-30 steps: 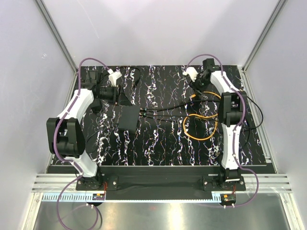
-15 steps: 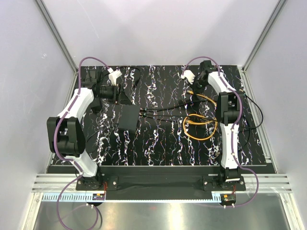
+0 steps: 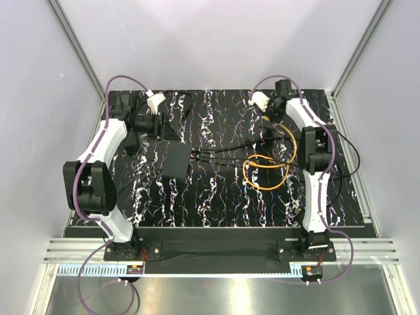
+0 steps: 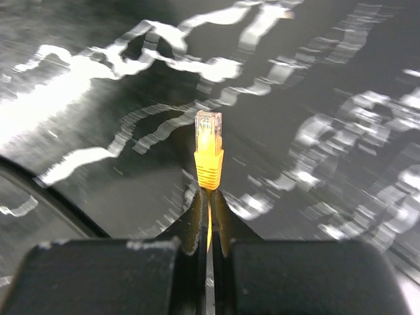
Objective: Insert the plug into the switch port
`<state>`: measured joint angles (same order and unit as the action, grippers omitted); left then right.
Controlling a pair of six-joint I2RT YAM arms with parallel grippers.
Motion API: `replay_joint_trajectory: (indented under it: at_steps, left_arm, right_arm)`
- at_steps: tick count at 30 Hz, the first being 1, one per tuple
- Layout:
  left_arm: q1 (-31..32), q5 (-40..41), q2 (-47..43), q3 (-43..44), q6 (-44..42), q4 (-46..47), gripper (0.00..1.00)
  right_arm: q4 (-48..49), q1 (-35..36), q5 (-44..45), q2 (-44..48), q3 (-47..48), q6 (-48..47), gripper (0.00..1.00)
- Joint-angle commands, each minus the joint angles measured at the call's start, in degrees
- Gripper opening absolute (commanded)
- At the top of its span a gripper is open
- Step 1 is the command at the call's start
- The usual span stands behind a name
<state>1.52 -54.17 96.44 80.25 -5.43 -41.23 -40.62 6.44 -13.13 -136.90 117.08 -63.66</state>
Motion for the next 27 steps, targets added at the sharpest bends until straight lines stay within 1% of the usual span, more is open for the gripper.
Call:
replay_joint_trajectory:
  at_steps: [1,5,10,14,16,17,19,20,22,24,27]
  left_arm:
    - [-0.4,-0.2,-3.6,2.4,0.5,-0.5,0.65]
    - [-0.4,-0.1,-5.7,2.2,1.0,-0.2,0.65]
    - [-0.4,1.5,-8.8,2.2,1.8,2.5,0.66]
    - [-0.3,2.3,-10.8,2.3,5.0,5.1,0.66]
    - [-0.2,2.6,-11.5,2.5,5.3,6.0,0.65]
    - [-0.3,2.0,-11.7,2.4,7.3,6.3,0.65]
    - [-0.2,1.4,-12.5,2.2,8.6,7.1,0.65]
    - [-0.1,1.1,-12.9,1.9,9.2,7.5,0.65]
    - [-0.1,0.9,-14.4,0.9,10.8,11.0,0.65]
    - [0.0,0.8,-15.2,-0.3,11.6,12.4,0.65]
    - [0.2,0.3,-14.8,0.0,12.2,12.7,0.65]
  right_arm:
    - [6.8,-1.2,4.8,11.1,0.5,-0.8,0.0]
    - [7.6,-1.8,6.5,15.5,0.3,-2.7,0.0]
    - [13.4,-2.4,7.8,21.7,-1.5,-2.9,0.0]
    - [17.8,-2.4,7.0,25.3,-1.1,-3.1,0.0]
    - [20.5,-2.7,6.7,26.7,0.3,-2.6,0.0]
    - [21.1,-2.8,6.1,27.0,1.0,-2.3,0.0]
    - [22.5,-2.8,5.2,28.7,2.0,-1.3,0.0]
    - [23.5,-2.7,4.4,29.4,1.8,-0.9,0.0]
    - [28.4,-2.4,4.7,31.5,-0.2,-1.3,0.0]
    - [28.5,-2.1,4.3,32.3,-0.4,-2.0,0.0]
    - [29.3,-2.0,4.2,33.5,-0.7,-3.0,0.0]
